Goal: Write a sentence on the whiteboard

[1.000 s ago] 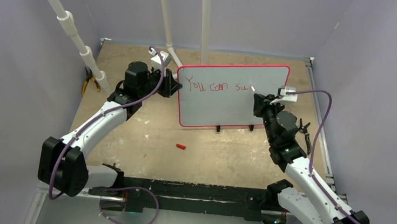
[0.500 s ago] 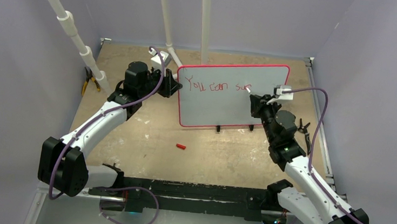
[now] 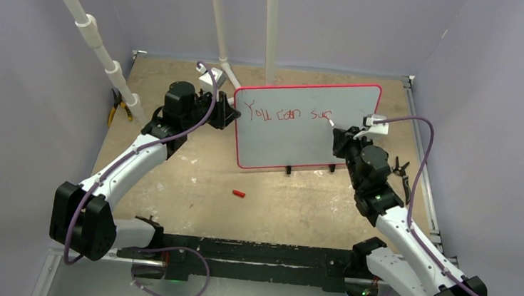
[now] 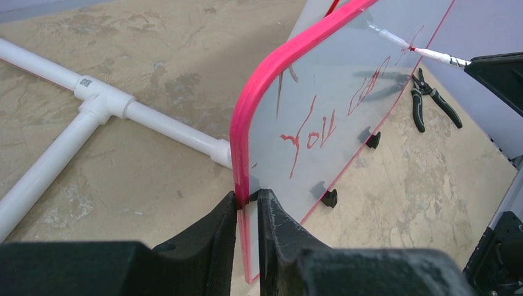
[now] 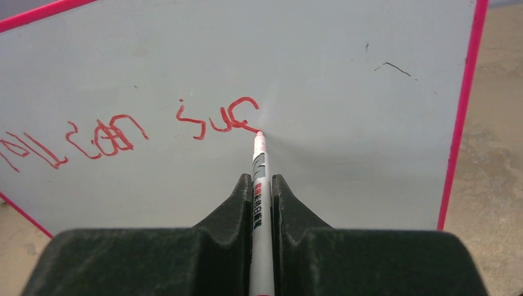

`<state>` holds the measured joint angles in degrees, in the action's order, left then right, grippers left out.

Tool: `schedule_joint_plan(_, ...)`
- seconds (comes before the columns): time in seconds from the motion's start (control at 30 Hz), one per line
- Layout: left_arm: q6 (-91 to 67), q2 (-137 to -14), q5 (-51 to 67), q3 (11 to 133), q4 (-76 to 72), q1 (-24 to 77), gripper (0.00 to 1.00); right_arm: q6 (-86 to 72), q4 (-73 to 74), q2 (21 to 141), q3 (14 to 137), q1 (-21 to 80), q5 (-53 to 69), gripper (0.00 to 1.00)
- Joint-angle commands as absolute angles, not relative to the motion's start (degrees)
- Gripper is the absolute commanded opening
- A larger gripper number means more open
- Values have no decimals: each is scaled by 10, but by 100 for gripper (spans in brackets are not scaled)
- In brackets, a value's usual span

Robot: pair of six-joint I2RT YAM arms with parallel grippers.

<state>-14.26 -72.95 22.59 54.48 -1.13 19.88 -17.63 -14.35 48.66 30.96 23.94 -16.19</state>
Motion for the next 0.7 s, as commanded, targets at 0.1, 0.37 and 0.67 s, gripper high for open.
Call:
schedule_joint_plan(0.1,-137,-714,243,541,-25,198,16,-176,-136,454,328,236,-208,0)
schedule_joint_plan(0.37,-137,-715,243,540,-25,198,16,-166,-159,455,345,236,-231,0)
schedule_joint_plan(0.67,-137,-716,244,540,-25,199,16,-158,-184,480,355,236,-230,0)
